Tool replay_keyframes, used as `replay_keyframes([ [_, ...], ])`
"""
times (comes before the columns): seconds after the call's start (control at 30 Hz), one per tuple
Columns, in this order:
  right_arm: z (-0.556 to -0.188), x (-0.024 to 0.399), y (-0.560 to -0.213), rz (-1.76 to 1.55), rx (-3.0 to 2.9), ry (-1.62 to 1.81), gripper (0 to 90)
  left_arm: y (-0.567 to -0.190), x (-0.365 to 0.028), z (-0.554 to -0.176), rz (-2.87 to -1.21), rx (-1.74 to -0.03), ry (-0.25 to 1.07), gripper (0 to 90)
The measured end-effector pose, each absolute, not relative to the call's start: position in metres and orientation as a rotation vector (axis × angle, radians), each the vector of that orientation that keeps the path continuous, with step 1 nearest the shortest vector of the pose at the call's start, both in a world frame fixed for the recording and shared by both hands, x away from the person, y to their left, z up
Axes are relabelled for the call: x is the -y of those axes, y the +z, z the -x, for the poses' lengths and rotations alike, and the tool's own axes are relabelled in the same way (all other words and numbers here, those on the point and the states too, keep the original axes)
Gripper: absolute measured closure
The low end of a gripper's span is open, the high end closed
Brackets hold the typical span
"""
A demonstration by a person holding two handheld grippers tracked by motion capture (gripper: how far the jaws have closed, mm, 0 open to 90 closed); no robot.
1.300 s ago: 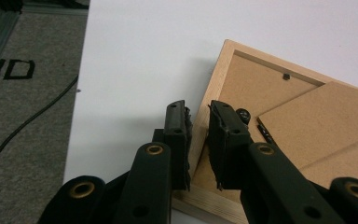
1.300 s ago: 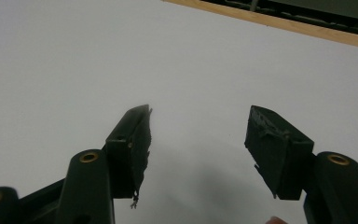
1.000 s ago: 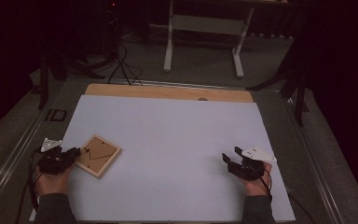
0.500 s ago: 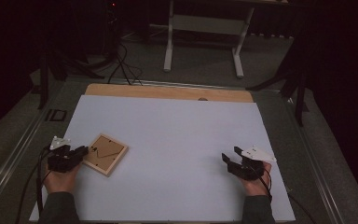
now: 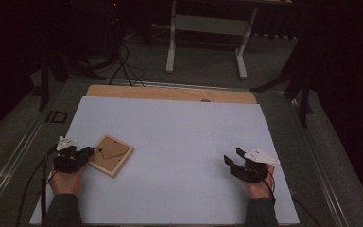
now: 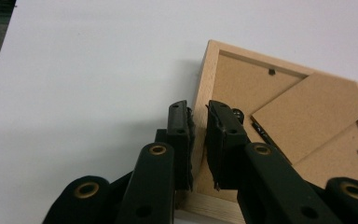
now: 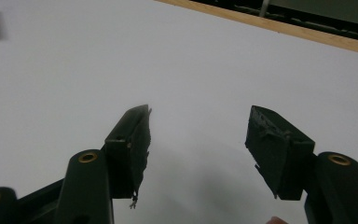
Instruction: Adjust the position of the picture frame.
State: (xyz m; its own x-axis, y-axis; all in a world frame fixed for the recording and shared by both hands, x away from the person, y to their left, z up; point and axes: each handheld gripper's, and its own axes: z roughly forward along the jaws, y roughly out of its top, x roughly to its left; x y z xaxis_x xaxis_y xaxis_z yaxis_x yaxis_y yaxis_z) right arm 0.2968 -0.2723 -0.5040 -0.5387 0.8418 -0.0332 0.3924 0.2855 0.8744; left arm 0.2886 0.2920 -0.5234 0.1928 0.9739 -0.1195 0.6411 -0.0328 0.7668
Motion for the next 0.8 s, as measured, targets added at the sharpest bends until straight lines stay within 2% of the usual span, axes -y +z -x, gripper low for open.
replay_keyframes([
  [0.8, -0.298, 0.270, -0.504, -1.086, -2.064, 1.196, 39.1, -0.523, -0.230, -0.306, -1.879, -1.358, 0.590, 80.9],
])
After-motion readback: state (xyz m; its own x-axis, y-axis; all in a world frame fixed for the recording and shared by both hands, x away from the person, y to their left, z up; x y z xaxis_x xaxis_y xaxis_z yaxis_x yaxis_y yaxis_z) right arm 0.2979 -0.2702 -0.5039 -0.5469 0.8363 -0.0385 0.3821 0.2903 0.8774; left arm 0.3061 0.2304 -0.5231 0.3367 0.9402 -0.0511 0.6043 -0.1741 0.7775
